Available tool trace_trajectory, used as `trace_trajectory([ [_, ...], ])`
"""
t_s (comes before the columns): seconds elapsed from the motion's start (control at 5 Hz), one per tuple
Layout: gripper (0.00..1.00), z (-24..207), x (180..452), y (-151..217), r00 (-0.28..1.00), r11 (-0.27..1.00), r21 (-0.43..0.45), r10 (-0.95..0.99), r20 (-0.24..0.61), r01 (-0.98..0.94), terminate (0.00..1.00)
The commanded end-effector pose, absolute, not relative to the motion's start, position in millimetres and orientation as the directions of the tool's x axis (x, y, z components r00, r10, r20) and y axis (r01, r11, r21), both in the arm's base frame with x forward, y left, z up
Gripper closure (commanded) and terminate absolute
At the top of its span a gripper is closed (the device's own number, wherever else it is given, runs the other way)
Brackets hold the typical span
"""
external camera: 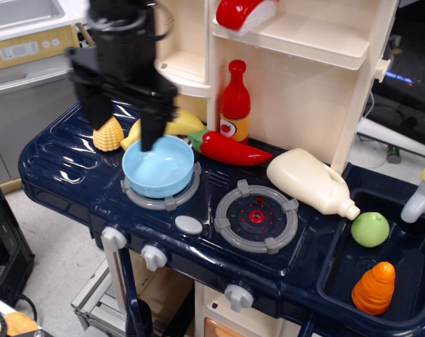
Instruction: Put carrot in bowl
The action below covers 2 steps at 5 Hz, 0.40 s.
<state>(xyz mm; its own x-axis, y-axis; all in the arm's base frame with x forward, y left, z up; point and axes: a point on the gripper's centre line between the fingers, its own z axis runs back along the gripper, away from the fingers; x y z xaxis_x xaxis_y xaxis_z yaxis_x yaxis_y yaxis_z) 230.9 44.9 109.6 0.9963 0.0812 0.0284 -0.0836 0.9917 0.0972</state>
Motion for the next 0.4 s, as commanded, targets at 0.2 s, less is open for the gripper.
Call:
trace_trajectory([
  [0.2,0.0,127,251,-80,0.933,0.937,0.013,0.347,0.093,-0.35,0.0],
])
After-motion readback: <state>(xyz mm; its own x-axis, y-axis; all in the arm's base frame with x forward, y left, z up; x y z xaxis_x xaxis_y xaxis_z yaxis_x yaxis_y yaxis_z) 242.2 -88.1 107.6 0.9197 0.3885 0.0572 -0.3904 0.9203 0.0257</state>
